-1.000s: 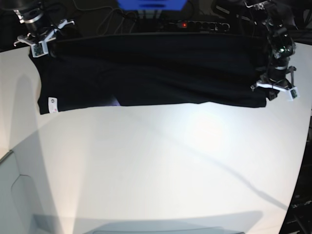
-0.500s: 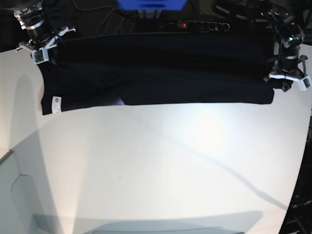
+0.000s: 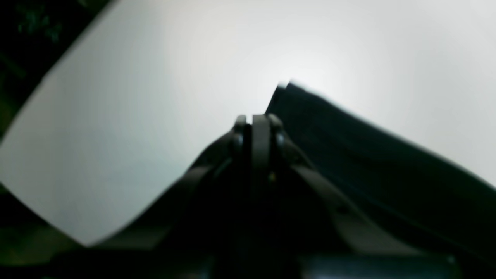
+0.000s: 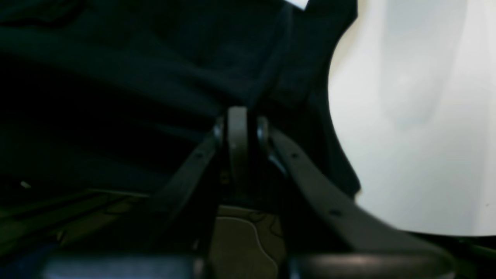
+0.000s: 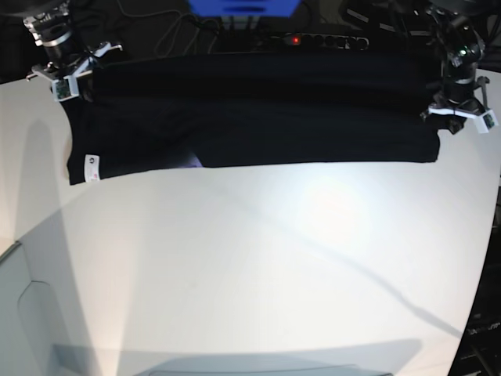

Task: Fold the T-shirt properly
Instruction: 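Hold the ends of the folded black strip with both grippers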

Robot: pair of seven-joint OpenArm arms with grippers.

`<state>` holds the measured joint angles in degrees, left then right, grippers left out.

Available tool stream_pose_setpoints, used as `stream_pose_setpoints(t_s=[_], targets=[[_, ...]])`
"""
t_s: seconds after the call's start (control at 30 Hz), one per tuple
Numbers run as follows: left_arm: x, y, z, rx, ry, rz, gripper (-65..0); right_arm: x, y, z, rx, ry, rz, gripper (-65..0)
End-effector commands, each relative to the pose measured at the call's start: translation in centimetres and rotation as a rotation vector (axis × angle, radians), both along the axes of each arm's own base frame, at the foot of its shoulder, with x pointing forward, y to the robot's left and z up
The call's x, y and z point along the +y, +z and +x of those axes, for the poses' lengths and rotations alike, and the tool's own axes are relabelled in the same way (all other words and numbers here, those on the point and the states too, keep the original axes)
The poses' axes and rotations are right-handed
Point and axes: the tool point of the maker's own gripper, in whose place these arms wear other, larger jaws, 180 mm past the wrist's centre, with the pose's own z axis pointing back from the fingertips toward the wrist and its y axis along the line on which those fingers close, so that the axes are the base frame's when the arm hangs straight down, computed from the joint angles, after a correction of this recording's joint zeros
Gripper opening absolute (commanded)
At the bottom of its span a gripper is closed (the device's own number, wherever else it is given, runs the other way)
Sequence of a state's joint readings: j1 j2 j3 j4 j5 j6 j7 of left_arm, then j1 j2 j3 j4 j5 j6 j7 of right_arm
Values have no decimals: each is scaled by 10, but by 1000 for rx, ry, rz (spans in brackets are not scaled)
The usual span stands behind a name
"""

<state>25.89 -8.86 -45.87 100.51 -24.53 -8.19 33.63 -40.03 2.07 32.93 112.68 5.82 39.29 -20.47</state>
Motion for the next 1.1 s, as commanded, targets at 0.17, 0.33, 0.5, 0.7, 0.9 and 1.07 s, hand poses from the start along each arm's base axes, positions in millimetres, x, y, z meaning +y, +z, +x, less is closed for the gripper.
stream_pose_setpoints(t_s=[0.17,0.33,0.5,0.7,0.9,1.07], targets=[[12,-4,-5,6,24,13,-645,0,4,0,-12,16,-2,-650],[12,-6,-6,12,27,9,-613,8,2,2,-11,40,12,-604],[12,-8,-12,26,25,11,-429,7,4,2,-18,35,14,-444],[12,-6,-14,28,25,18,-361,-7,12,6,-45,-1,-16,-331],[13,-5,-14,27,27,19,-360,-43,30,16,-124,-136,-68,-328],[14,-5,-15,27,28,21,-356,-46,31,14,-129,-160,-66,-329]])
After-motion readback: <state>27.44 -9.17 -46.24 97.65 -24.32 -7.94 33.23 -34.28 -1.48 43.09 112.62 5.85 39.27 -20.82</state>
